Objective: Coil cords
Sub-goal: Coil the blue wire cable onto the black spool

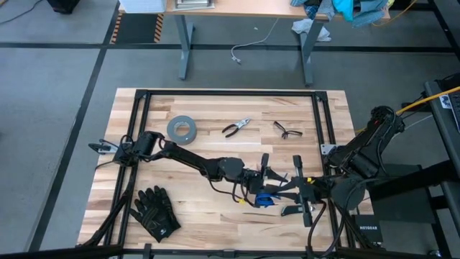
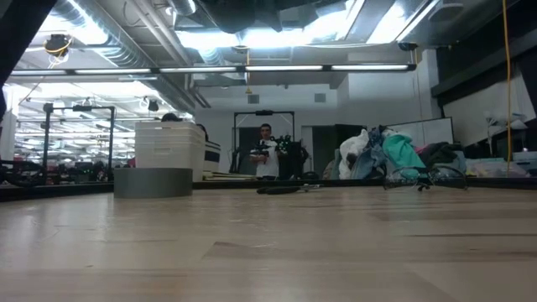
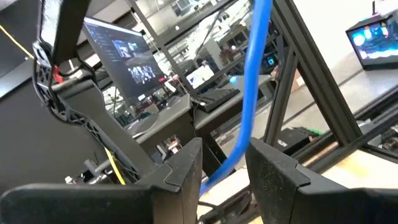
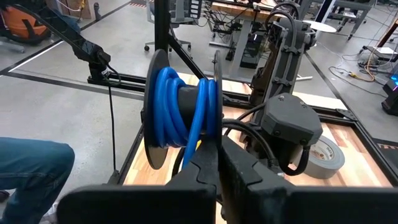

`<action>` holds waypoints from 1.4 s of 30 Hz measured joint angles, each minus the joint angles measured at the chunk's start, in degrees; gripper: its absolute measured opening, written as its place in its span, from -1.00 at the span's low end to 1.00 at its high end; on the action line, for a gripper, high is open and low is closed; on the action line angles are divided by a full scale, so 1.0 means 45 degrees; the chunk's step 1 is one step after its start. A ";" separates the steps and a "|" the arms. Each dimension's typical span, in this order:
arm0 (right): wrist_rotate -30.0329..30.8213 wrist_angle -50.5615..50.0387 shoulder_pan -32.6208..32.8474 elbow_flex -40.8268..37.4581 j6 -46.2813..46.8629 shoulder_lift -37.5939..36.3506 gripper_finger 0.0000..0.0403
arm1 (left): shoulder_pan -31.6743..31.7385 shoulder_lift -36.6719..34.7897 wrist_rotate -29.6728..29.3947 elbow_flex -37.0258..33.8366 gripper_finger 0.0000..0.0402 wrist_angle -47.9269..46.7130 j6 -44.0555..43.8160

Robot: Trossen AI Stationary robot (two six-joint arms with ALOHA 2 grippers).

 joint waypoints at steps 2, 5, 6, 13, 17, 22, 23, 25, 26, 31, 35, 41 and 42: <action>-0.0002 0.0000 0.0000 0.0003 0.0000 -0.0005 -0.99 | 0.0000 0.0002 -0.0141 0.0000 -0.43 -0.0148 -0.0005; -0.0002 0.0000 0.0000 -0.0001 0.0000 -0.0005 -0.99 | 0.0000 0.0010 -0.0213 0.0000 -0.44 -0.0150 -0.0074; -0.0002 0.0000 0.0000 0.0003 0.0000 -0.0005 -0.99 | 0.0005 0.0010 -0.0217 0.0000 -0.46 -0.0145 -0.0106; -0.0002 0.0000 0.0000 0.0003 0.0000 -0.0010 -0.99 | 0.0157 0.0010 -0.0217 0.0000 -0.77 -0.0166 -0.0824; -0.0002 0.0000 0.0000 0.0002 0.0000 -0.0010 -0.99 | 0.0263 0.0010 -0.0217 0.0000 -0.95 -0.0242 -0.1252; -0.0002 -0.0013 0.0004 0.0003 0.0000 -0.0010 -0.99 | 0.0290 0.0010 -0.0361 0.0000 -0.96 -0.0604 -0.1602; -0.0005 -0.0048 0.0011 -0.0002 0.0000 -0.0010 -0.99 | 0.0286 0.0010 -0.0433 0.0000 -0.97 -0.0802 -0.1623; -0.0117 -0.0111 0.0012 -0.0002 0.0050 -0.0010 -0.99 | 0.0272 0.0010 -0.0460 0.0000 -0.98 -0.1240 -0.1674; -0.0128 -0.0197 0.0015 -0.0004 0.0145 -0.0010 -0.99 | 0.0272 0.0010 -0.0465 0.0000 -0.98 -0.1420 -0.1771; -0.0156 -0.0870 0.0015 -0.0011 0.0826 -0.0010 -0.99 | 0.0081 0.0005 -0.0955 0.0000 -0.98 -0.2137 -0.2279; -0.0312 -0.1411 0.0015 -0.0011 0.1294 -0.0010 -0.99 | -0.0151 -0.0039 -0.1863 -0.0010 -0.99 -0.2916 -0.2292; -0.0431 -0.2713 0.0015 -0.0011 0.2061 -0.0010 -0.99 | -0.0561 -0.0058 -0.3106 -0.0015 -0.99 -0.4109 -0.2886; -0.0426 -0.2951 0.0015 -0.0011 0.2225 -0.0010 -0.99 | -0.0669 -0.0065 -0.3389 -0.0015 -0.99 -0.4363 -0.3065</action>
